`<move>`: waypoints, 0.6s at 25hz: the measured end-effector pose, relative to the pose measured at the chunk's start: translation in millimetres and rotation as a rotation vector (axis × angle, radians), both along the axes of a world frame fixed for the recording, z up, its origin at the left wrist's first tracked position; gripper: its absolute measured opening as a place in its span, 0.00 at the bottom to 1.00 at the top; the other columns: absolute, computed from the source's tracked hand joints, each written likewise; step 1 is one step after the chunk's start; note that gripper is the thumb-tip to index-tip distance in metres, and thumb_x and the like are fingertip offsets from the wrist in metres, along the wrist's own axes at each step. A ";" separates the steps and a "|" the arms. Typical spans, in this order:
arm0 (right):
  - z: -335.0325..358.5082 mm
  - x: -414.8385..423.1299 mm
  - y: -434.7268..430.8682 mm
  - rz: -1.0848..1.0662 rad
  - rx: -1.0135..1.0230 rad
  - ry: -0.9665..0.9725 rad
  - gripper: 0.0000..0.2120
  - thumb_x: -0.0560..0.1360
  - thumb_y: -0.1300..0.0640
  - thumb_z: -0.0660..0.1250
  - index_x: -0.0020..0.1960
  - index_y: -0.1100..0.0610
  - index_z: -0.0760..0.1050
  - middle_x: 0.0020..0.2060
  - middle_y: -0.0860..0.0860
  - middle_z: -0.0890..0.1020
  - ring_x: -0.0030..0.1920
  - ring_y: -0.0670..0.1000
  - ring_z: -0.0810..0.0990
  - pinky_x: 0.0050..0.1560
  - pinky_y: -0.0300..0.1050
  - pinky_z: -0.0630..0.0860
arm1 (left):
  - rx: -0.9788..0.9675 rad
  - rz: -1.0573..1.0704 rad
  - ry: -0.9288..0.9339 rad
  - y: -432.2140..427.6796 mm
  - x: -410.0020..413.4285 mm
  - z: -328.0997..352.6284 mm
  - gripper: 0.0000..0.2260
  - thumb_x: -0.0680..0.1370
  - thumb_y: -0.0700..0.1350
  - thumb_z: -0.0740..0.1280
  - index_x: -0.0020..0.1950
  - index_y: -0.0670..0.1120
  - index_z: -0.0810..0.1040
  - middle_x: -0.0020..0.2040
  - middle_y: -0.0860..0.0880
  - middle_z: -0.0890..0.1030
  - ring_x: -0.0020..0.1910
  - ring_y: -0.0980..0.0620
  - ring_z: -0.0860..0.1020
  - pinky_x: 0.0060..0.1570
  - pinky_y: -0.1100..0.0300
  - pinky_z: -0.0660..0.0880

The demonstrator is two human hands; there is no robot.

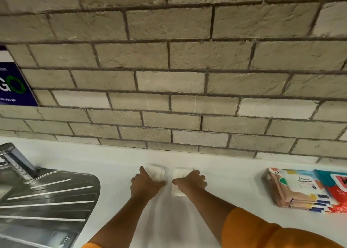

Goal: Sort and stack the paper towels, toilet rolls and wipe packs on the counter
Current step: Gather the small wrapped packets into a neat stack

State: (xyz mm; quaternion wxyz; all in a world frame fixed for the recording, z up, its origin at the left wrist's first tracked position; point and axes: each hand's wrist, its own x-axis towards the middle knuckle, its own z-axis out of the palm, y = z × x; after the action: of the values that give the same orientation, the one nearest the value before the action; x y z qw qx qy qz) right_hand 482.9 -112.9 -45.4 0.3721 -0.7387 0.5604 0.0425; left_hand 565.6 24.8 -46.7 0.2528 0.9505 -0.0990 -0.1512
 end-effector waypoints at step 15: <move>-2.0 14.2 13.0 -0.004 0.116 -0.163 0.24 0.66 0.58 0.74 0.61 0.59 0.75 0.55 0.56 0.82 0.53 0.57 0.84 0.51 0.45 0.83 | 0.091 0.003 -0.105 -0.7 -2.7 -10.9 0.42 0.66 0.62 0.71 0.74 0.47 0.59 0.64 0.43 0.75 0.66 0.42 0.71 0.63 0.48 0.72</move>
State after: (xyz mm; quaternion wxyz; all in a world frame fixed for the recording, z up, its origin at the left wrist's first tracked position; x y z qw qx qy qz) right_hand 497.0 -100.0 -47.4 0.4588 -0.7157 0.5263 0.0138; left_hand 562.9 24.2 -57.6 0.2043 0.9677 -0.1037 -0.1051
